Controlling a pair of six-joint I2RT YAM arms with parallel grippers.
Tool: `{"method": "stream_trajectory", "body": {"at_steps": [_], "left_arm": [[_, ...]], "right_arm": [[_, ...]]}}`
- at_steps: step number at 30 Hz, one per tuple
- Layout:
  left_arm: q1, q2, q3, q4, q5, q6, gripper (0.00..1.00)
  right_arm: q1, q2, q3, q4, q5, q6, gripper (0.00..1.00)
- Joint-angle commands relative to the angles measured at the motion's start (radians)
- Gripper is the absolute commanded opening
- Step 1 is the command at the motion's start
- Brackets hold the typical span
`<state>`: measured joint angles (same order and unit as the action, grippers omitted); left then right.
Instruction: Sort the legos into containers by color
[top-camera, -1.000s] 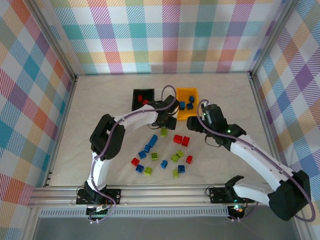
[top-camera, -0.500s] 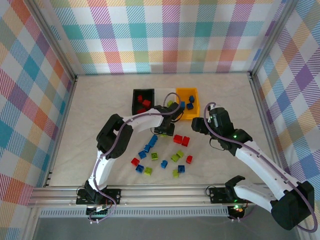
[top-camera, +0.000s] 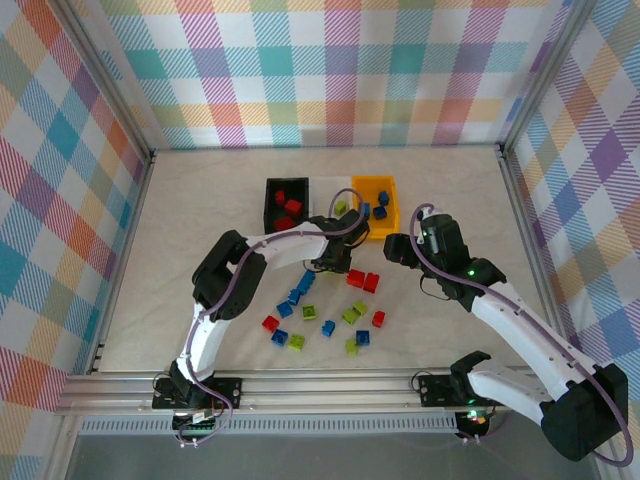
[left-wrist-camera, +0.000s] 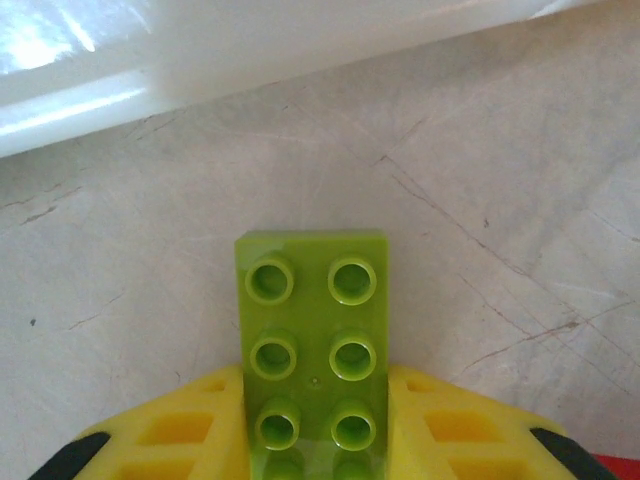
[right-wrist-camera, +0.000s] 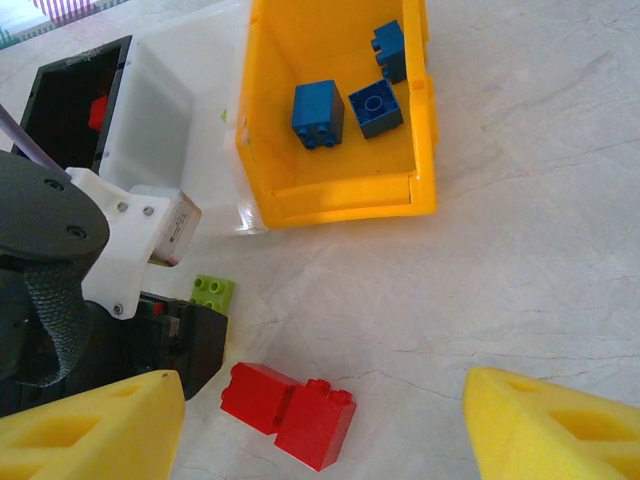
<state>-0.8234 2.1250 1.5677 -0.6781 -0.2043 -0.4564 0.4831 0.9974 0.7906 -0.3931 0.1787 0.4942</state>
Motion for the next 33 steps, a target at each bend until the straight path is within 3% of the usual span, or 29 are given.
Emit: {"method": "stream_trajectory", "body": {"at_steps": [1, 11, 16, 24, 28, 30, 33], "left_arm": [[-0.017, -0.054, -0.047, -0.03, -0.006, -0.017, 0.3], [0.013, -0.233, 0.005, -0.035, -0.032, -0.025, 0.3], [0.094, -0.145, 0.188, -0.074, -0.051, -0.004, 0.29], [0.176, 0.124, 0.56, -0.185, -0.08, 0.032, 0.32], [0.19, 0.176, 0.667, -0.222, -0.044, 0.035, 0.53], [0.183, 0.145, 0.668, -0.207, -0.025, 0.033, 0.72], [0.169, 0.065, 0.628, -0.176, 0.0, 0.027, 0.88]], "right_arm": [[-0.009, -0.016, -0.005, 0.018, -0.008, 0.016, 0.74], [-0.012, -0.019, -0.01, 0.028, -0.016, 0.027, 0.74], [-0.014, -0.016, -0.016, 0.029, -0.021, 0.038, 0.75], [-0.013, -0.015, -0.016, -0.003, -0.05, 0.024, 0.76], [-0.014, -0.002, -0.017, -0.002, -0.132, 0.003, 0.82], [-0.014, 0.015, -0.013, -0.002, -0.186, -0.009, 0.84], [-0.012, 0.055, 0.002, -0.009, -0.291, -0.044, 0.8]]}}
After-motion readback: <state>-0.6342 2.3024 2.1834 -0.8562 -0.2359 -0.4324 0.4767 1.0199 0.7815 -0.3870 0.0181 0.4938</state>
